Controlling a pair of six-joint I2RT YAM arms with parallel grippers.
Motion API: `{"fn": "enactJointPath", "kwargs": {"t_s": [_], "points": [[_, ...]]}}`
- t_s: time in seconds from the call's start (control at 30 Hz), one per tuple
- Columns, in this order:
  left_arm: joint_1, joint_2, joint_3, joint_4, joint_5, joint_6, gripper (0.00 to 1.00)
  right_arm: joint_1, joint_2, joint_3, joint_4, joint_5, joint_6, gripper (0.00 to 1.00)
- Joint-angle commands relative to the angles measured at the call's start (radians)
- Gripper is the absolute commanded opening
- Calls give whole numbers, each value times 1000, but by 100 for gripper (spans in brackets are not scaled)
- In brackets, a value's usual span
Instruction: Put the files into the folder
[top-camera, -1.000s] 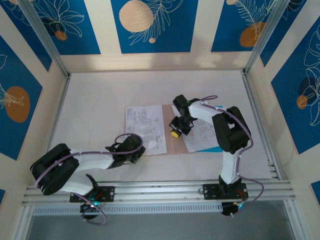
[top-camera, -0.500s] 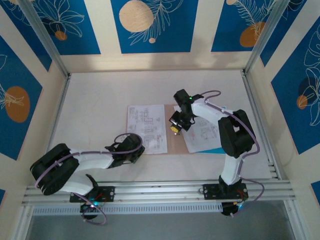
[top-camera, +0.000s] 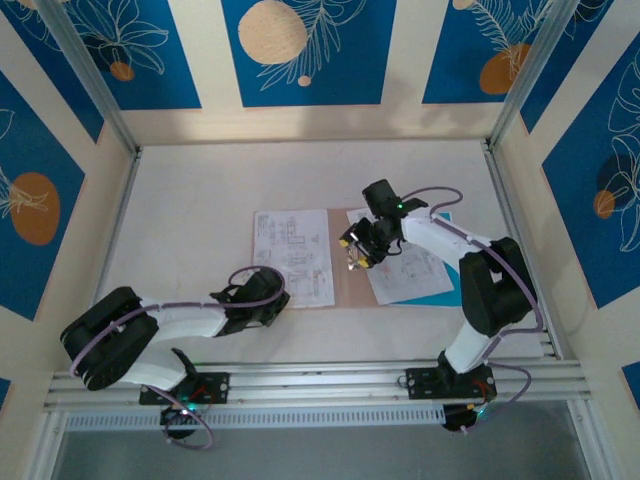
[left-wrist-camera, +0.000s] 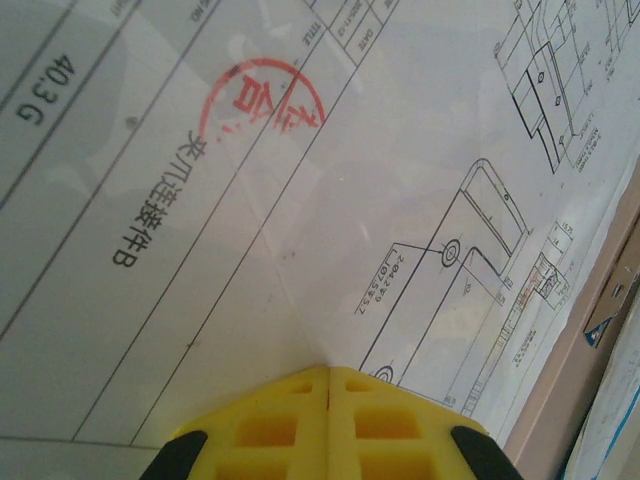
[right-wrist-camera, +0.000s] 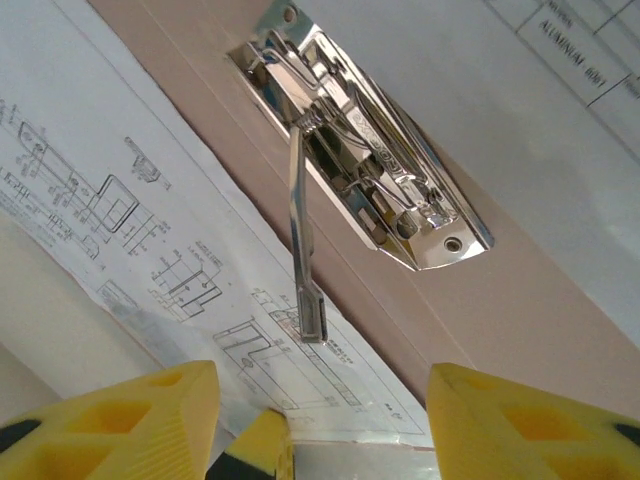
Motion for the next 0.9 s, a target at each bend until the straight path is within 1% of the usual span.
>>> {"fn": "enactJointPath", "kwargs": {"t_s": [0.0, 0.1, 0.27, 0.53, 0.7, 0.87], "points": [[15, 51, -35, -178, -12, -4, 0, 30, 17, -21, 81, -49, 83, 57], [14, 39, -32, -194, -15, -1, 0, 36, 39, -15, 100, -45, 114, 57], [14, 21, -31, -220, -22, 6, 0, 9, 86, 17, 144, -89, 145, 54], [15, 10, -32, -229, -22, 9, 0, -39, 163, 148, 146, -130, 184, 50], [15, 5, -31, -239, -22, 11, 0, -66, 267, 292, 69, -121, 170, 48], [14, -9, -26, -255, -24, 16, 0, -101, 340, 357, 67, -145, 164, 47]]}}
